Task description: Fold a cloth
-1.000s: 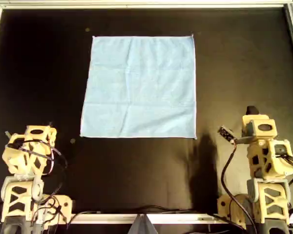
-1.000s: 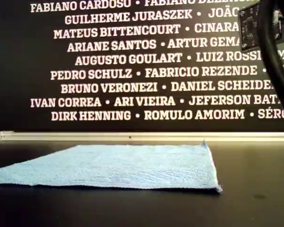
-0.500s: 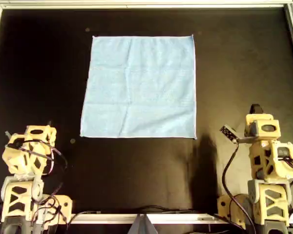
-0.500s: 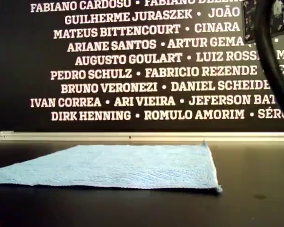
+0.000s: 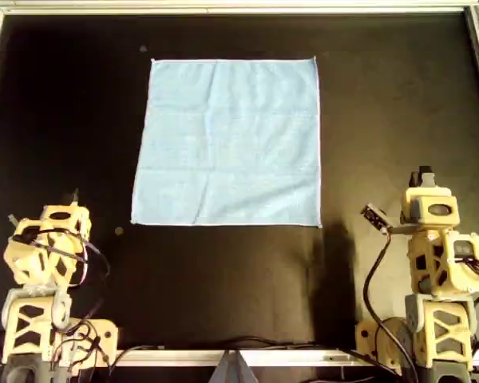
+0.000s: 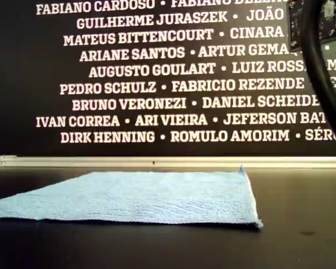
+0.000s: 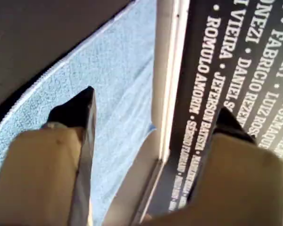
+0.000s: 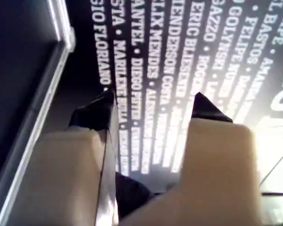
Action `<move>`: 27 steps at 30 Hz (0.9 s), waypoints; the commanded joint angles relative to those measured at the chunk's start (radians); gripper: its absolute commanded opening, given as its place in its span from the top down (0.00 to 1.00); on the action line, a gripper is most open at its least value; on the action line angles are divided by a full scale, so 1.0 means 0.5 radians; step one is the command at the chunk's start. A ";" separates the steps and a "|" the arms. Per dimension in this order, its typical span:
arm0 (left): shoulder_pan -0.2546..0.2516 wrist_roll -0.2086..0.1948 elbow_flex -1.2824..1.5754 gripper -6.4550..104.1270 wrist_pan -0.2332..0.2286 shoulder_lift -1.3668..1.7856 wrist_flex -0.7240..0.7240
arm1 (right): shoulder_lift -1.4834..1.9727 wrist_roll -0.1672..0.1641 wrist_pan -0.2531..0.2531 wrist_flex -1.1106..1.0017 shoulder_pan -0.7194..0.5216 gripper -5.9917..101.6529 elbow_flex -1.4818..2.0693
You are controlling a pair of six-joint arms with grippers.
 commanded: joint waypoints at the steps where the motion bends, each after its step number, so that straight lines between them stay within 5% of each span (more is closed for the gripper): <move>1: 0.009 0.009 -0.049 0.13 0.015 0.028 -0.003 | 0.049 -0.064 -0.034 -0.025 0.043 0.34 0.018; 6: -0.064 0.006 -0.055 0.13 0.015 0.028 -0.003 | -0.101 -0.252 -0.144 0.040 0.224 0.34 -0.018; 13: -0.307 -0.025 -0.126 0.13 0.012 -0.561 0.000 | -1.015 -0.245 -0.150 0.144 0.377 0.34 -0.319; 22: -0.322 -0.025 -0.699 0.13 0.018 -1.755 0.000 | -1.724 -0.245 -0.160 0.178 0.390 0.33 -0.561; 27: -0.325 0.006 -0.742 0.13 0.015 -1.798 -0.003 | -1.697 -0.245 -0.390 0.411 0.387 0.34 -0.583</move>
